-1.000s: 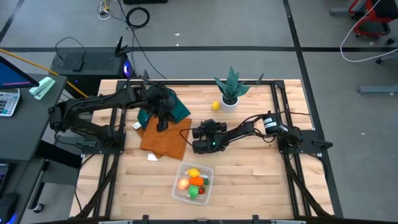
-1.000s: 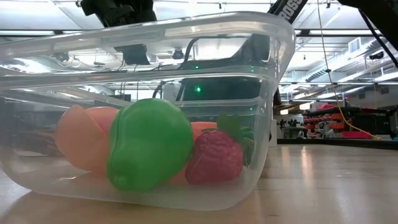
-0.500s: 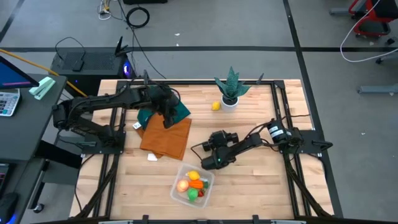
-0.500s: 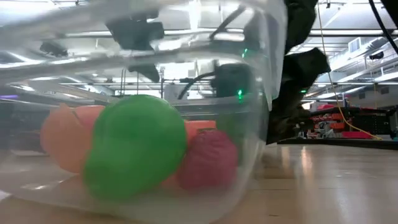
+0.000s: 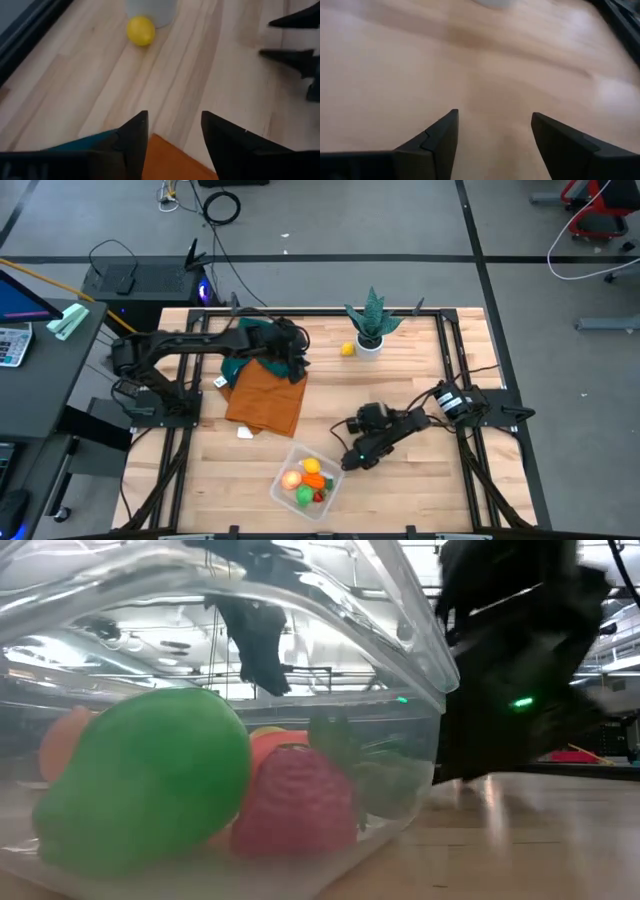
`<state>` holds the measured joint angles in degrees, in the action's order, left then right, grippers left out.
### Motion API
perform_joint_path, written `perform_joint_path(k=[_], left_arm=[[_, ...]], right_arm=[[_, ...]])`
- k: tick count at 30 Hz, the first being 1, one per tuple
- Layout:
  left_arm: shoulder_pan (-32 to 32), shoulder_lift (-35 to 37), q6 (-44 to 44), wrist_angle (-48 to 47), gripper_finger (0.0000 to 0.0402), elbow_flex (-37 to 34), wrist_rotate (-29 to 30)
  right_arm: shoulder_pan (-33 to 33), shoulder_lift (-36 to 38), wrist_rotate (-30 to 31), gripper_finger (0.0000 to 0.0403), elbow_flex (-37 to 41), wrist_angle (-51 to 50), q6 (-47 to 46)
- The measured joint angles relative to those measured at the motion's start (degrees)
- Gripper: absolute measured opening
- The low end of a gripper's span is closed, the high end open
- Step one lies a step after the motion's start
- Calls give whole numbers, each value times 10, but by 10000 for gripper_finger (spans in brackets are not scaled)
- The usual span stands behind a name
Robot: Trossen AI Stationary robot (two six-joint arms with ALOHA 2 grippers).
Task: Pick and placing Produce into tupperware
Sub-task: Put the yellow lemon into transparent bin
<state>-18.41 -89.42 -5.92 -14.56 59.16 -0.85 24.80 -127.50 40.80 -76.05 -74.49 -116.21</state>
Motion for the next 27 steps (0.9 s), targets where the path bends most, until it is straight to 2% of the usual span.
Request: perform_joint_path(k=[3, 5, 10, 16, 21, 24, 27], left_arm=[[0, -10, -8, 12, 191, 0, 0], [0, -17, -10, 25, 188, 1, 0], [1, -31, -14, 59, 182, 0, 0], [12, -60, -24, 129, 189, 0, 11], [32, -103, -19, 176, 185, 1, 82], [39, -133, -23, 186, 179, 0, 81], [47, -157, -64, 189, 177, 0, 74]], right_arm=[[16, 21, -47, 210, 1, -42, -39], [23, 42, -50, 202, 3, -76, -51], [37, 130, -37, 176, 36, -124, -70], [62, 284, -22, 149, 110, -112, -85], [88, 406, 9, 139, 154, -103, -93], [100, 460, 26, 137, 171, -101, -100], [111, 495, 37, 137, 182, -98, -99]])
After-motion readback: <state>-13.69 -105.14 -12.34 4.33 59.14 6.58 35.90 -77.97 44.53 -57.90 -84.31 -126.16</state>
